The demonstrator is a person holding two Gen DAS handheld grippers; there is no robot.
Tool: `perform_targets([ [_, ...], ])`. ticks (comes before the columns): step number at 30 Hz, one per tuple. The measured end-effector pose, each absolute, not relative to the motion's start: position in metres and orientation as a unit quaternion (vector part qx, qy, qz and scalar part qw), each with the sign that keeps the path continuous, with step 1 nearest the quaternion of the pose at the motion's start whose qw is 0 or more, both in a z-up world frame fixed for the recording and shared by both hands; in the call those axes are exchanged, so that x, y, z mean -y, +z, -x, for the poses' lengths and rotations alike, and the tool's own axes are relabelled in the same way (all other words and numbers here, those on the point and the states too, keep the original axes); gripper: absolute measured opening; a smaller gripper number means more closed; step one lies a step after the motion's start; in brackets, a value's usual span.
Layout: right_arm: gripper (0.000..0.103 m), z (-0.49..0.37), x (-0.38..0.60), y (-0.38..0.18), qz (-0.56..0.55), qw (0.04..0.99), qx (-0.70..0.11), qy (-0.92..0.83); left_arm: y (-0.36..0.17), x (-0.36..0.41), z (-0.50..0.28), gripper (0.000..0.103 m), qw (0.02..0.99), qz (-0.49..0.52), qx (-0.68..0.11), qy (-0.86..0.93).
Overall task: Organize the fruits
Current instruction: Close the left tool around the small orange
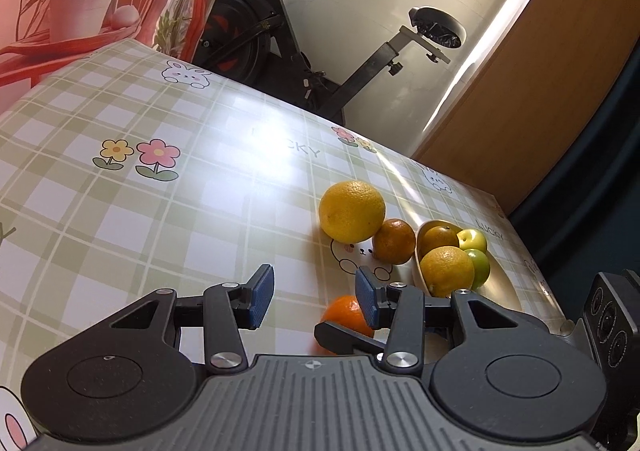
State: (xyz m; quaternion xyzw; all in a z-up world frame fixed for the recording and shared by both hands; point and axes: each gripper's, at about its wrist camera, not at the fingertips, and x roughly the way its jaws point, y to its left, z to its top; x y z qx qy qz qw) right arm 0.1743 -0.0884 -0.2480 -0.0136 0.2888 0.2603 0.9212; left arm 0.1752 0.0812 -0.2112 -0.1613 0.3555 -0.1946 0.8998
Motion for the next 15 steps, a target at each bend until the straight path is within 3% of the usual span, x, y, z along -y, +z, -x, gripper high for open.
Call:
perform_targets([
  [15, 0.044, -0.164, 0.082, -0.257, 0.03, 0.921, -0.287, 0.261, -0.229, -0.06, -0.175, 0.046, 0.892, 0.135, -0.381, -0.201],
])
